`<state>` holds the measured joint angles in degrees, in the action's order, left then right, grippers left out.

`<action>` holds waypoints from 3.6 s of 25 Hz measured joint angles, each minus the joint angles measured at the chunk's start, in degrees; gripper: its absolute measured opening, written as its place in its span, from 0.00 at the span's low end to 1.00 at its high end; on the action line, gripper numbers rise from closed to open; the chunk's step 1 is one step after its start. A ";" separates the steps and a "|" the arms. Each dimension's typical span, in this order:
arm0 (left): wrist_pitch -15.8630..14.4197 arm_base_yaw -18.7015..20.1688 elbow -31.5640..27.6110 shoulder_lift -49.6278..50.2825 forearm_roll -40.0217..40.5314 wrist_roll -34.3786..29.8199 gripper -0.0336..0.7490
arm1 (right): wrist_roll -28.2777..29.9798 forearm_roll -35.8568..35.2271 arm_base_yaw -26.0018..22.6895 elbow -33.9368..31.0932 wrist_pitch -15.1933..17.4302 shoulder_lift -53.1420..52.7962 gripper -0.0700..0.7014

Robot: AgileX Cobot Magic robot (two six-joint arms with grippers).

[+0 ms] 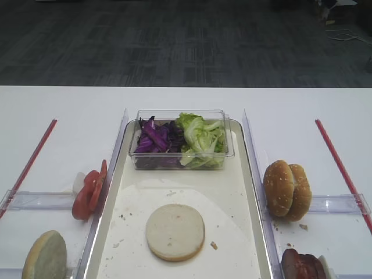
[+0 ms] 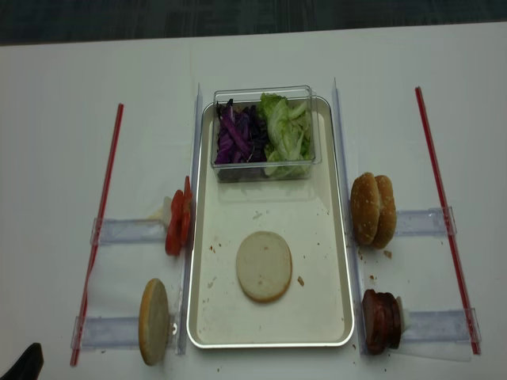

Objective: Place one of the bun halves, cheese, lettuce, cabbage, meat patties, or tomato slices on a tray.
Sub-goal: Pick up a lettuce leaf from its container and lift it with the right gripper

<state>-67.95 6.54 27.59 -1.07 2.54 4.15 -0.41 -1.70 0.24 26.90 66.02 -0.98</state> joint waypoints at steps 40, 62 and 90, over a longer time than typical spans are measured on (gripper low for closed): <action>0.00 0.00 0.00 0.00 0.00 0.00 0.65 | 2.75 -3.86 0.00 22.12 -6.93 44.74 0.99; 0.00 0.00 0.00 0.00 0.00 0.00 0.65 | 3.43 -7.23 0.00 30.38 -10.14 77.77 0.99; 0.00 0.00 0.00 0.00 0.00 0.00 0.65 | -4.44 -8.46 23.92 67.17 -7.93 111.24 0.99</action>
<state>-67.95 6.54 27.59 -1.07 2.54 4.15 -4.85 -10.16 24.16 94.07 58.09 110.25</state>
